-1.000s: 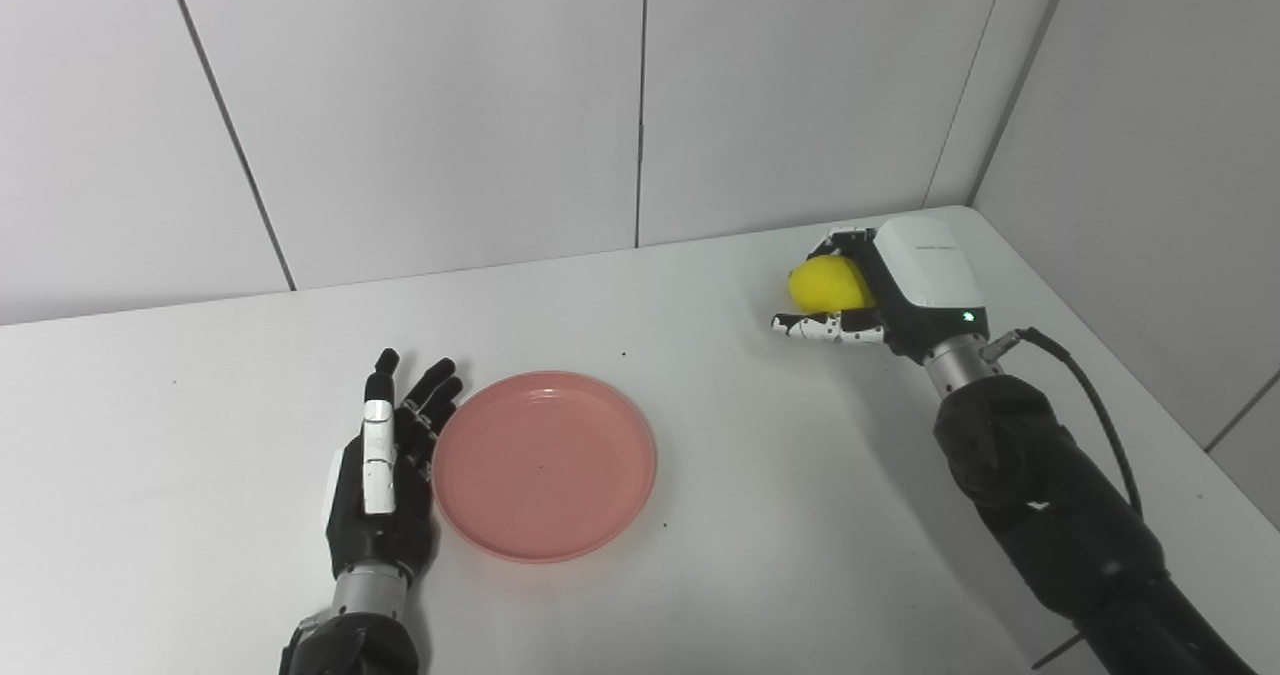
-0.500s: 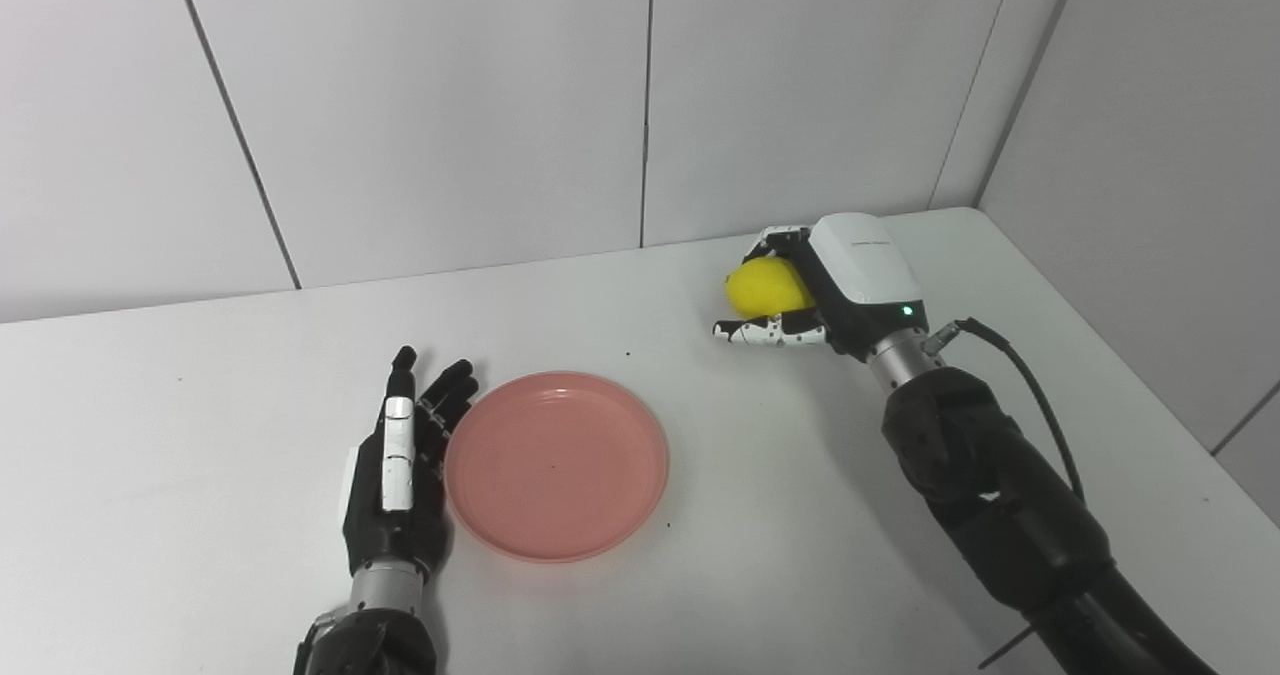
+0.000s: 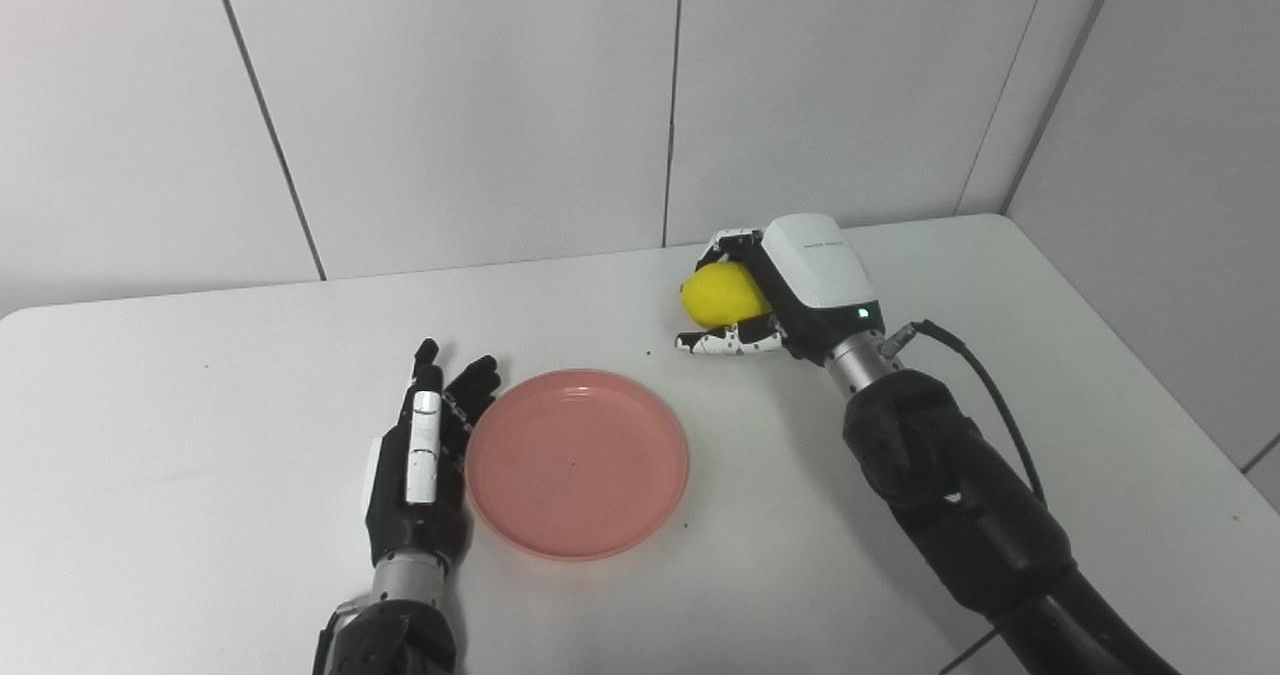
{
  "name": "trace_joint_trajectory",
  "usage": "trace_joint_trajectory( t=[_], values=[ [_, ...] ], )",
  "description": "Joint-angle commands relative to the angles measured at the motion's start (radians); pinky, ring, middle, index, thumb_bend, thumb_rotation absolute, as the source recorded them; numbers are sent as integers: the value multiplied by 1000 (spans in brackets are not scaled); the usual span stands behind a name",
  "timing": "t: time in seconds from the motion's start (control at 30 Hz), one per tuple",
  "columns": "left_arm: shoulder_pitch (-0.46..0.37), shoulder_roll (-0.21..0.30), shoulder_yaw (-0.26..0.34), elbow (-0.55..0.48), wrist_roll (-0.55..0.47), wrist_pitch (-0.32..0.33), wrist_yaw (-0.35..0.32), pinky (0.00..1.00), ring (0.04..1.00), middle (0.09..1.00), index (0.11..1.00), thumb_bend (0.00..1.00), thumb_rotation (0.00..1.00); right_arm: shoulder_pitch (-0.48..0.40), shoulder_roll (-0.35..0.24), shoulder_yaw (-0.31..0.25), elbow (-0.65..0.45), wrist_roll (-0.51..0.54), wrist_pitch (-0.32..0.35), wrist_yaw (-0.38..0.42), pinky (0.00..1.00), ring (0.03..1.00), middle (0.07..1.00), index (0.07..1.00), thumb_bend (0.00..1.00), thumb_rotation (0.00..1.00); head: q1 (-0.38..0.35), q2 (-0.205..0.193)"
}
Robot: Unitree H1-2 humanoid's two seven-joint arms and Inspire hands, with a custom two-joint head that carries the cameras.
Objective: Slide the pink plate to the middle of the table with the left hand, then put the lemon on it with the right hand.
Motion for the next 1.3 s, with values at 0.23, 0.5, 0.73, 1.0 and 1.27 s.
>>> trace_joint_trajectory(
  t=[0.23, 0.5, 0.73, 1.0, 1.27],
  values=[
    [22, -62, -20, 39, 9, -11, 35, 852, 813, 766, 968, 732, 766, -55, 20, 32, 3, -15, -76, -18, 125, 175, 243, 264, 525, 212, 62, -4],
    [24, -76, -33, 51, 0, -23, 41, 901, 828, 769, 996, 712, 772, -59, 50, 51, 27, -16, -98, -26, 148, 203, 275, 312, 521, 251, 106, -9],
    [17, -82, -40, 68, 7, -21, 61, 906, 830, 774, 990, 707, 769, -61, 76, 69, 42, -23, -114, -32, 148, 203, 274, 312, 518, 260, 126, -14],
    [12, -78, -48, 77, 19, -18, 78, 942, 859, 782, 990, 739, 775, -63, 98, 92, 50, -42, -144, -32, 160, 218, 290, 335, 505, 267, 130, -16],
    [9, -76, -49, 80, 27, -18, 81, 980, 866, 777, 984, 725, 801, -60, 119, 118, 47, -75, -150, -29, 153, 211, 283, 325, 513, 280, 122, -16]
  ],
)
